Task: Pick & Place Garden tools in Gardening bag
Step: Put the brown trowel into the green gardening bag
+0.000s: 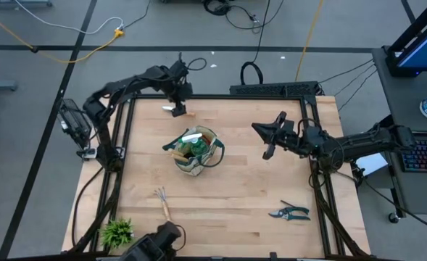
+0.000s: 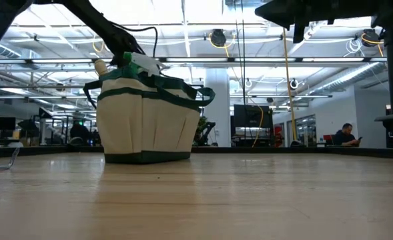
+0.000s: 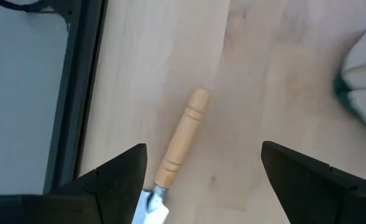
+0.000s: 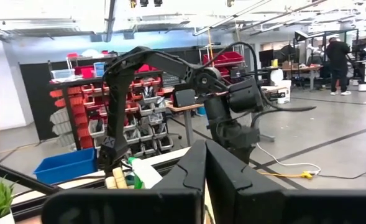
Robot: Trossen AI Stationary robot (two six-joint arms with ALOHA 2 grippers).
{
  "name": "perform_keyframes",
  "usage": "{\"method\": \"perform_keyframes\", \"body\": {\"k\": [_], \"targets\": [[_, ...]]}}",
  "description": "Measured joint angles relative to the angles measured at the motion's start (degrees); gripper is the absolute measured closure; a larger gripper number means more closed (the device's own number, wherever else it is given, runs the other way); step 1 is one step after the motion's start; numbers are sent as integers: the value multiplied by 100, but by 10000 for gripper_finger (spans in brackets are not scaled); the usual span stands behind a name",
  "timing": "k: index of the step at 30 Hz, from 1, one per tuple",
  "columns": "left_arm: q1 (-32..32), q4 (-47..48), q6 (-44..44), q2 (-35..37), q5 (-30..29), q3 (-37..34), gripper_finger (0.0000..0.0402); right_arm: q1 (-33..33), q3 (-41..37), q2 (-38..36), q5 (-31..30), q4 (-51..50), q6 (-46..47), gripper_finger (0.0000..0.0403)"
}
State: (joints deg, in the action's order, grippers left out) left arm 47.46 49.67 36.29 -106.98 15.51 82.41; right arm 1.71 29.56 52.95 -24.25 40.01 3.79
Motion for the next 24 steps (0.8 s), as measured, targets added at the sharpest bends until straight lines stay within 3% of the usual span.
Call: {"method": "perform_keyframes", "body": {"k": [8,14,24], "targets": [[-125,-60,206,-430,-312,0,78,-67,0,0,2,0,2,401],[-263,-301,459,-662,-914,0,78,-67,0,0,2,0,2,401],[-247,-435,654,-900,-960,-1,78,-67,2,0,7,0,4,401]]}}
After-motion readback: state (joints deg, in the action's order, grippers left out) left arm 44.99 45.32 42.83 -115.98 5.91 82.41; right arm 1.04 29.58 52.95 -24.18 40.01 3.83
